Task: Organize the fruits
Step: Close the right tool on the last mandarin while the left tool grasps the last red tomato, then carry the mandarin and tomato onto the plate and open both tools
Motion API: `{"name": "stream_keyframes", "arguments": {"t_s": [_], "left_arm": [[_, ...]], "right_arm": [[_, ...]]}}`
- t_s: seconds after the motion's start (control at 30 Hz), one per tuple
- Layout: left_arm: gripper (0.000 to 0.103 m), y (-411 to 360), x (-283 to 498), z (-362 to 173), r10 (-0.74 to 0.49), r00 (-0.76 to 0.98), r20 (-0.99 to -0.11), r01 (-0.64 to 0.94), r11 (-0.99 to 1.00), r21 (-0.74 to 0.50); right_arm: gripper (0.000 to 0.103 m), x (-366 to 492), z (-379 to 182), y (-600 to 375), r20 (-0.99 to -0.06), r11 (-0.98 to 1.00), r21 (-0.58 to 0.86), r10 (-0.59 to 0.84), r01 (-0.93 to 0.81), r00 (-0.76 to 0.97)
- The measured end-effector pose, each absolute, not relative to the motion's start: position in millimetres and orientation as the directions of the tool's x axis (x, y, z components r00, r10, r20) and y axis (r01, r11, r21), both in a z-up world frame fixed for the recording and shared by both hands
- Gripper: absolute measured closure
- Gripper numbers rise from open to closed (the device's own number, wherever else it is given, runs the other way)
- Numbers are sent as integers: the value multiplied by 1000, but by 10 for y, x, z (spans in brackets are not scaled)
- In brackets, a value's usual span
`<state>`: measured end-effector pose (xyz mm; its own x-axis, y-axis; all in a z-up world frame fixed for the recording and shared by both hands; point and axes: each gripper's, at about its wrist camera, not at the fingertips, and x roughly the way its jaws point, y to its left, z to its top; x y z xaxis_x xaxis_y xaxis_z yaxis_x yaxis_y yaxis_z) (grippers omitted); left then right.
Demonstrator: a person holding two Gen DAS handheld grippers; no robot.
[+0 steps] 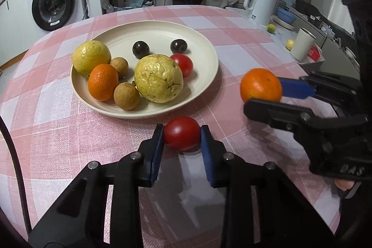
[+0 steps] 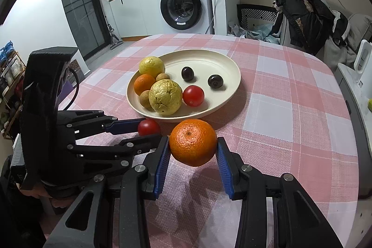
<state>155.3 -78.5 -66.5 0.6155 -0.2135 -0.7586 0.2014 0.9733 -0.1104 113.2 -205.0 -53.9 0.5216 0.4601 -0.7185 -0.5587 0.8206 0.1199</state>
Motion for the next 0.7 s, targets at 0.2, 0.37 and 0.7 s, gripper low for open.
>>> {"name": "stream_keyframes", "arguments": {"t_s": [0.2,0.37,0.7], "left_arm": [[75,-699,1402,-554,-230,661,-714,221,969,-108],[75,-595,1305,-448,-224,690,-688,215,971,-101],[75,-411,1224,-223,-201,741,-641,193,978,-83]], "right_arm": [[63,1148,-543,-2058,-713,822,121,462,-557,527],[62,1148,-533,-2066,-701,824,123,467,-554,539],[62,1132,-507,-2048,-676,824,127,479,-552,559]]}}
